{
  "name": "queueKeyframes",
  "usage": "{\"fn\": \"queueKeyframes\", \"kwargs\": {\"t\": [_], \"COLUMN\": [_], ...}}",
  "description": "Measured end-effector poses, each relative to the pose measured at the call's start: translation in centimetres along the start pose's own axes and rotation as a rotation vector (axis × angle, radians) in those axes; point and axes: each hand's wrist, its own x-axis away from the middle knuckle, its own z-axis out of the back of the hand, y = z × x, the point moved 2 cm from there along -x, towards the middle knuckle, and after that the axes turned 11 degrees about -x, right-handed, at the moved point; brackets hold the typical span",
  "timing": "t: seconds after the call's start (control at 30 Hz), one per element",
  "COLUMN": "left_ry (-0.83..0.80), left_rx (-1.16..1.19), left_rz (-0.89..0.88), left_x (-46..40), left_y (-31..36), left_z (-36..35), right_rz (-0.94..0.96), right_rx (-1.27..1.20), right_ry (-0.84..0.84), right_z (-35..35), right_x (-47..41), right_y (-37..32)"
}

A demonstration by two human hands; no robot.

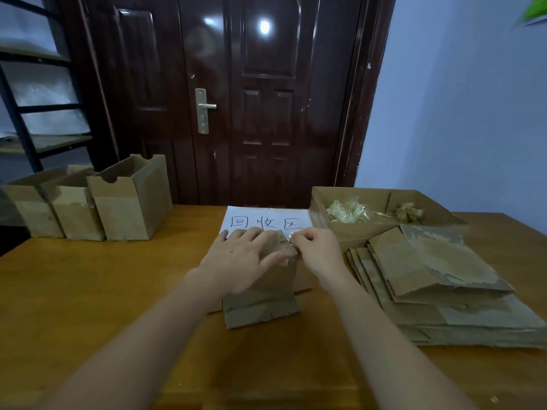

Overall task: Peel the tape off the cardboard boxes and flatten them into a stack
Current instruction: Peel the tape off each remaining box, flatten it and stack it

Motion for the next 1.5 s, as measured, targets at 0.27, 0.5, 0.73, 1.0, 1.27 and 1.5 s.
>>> {"fn": "queueKeyframes", "kwargs": {"t": [0.27, 0.5, 0.73, 1.0, 1.27, 1.5], "left_ry": [-0.095, -0.068, -0.085, -0.1, -0.087, -0.083], "left_rx": [0.035, 0.043, 0.053, 0.045, 0.058, 0.065], "left_rz": [-0.144, -0.153, -0.148, -0.133, -0.153, -0.146], "left_x": [-0.6, -0.4, -0.4, -0.5, -0.1, 0.1], "left_y": [-2.2, -2.2, -2.1, -1.9, -1.7, -1.8], "left_z": [0.2, 0.2, 0.4, 0.6, 0.8, 0.9], "right_rz": [0.185, -0.191, -0.105, 0.318, 0.586, 0.225], "right_rx": [0.078, -0.571, -0.389, 0.236, 0.567, 0.03], "right_ry": [0.128, -0.165, -0.069, 0.035, 0.057, 0.013], "right_z": [-0.5, 1.1, 1.2, -0.5, -0.4, 0.5], "right_x": [0.7, 0.0, -1.0, -0.4, 1.0, -0.1], "right_y": [1.7, 3.0, 2.9, 1.3, 1.1, 1.6]}}
